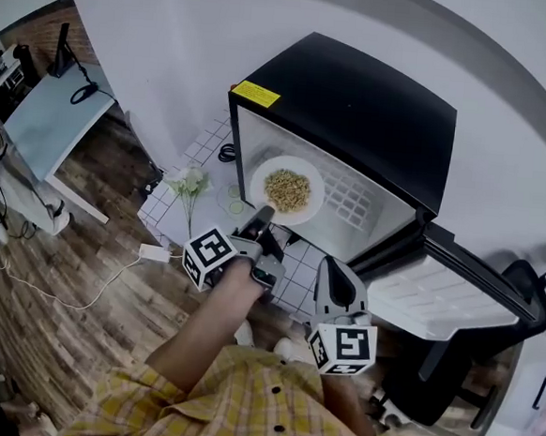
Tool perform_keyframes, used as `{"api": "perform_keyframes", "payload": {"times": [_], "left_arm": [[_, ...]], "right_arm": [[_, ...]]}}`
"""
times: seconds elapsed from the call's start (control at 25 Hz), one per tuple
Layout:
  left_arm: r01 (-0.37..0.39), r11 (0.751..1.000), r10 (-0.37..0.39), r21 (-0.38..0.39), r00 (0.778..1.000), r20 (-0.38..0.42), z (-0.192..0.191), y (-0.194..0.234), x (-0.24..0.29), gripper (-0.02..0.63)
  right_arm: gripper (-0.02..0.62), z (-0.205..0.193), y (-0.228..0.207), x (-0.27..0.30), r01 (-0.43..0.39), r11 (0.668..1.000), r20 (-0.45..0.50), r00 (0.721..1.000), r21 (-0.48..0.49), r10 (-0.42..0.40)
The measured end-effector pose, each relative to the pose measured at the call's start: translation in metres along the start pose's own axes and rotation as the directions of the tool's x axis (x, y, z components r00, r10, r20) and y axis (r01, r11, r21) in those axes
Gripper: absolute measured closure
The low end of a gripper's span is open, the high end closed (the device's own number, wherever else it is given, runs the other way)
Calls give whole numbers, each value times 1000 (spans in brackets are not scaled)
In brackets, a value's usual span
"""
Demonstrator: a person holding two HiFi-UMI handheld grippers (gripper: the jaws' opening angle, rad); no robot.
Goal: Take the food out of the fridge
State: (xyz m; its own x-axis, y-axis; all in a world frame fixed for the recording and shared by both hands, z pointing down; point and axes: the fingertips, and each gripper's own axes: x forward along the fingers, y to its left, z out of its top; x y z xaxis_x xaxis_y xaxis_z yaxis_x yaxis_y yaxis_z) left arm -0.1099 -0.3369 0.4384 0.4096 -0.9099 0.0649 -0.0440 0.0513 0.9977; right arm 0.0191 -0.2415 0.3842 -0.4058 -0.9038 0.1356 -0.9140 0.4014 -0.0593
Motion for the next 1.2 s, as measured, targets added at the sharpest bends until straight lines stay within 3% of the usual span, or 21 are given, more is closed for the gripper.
{"api": "perform_keyframes", "payload": {"times": [1.2], "left_arm": [[49, 997, -47, -56, 998, 52, -58, -28, -97, 588]], "right_arm": [[589, 3, 13, -13, -38, 999, 25, 999, -14, 38]]}}
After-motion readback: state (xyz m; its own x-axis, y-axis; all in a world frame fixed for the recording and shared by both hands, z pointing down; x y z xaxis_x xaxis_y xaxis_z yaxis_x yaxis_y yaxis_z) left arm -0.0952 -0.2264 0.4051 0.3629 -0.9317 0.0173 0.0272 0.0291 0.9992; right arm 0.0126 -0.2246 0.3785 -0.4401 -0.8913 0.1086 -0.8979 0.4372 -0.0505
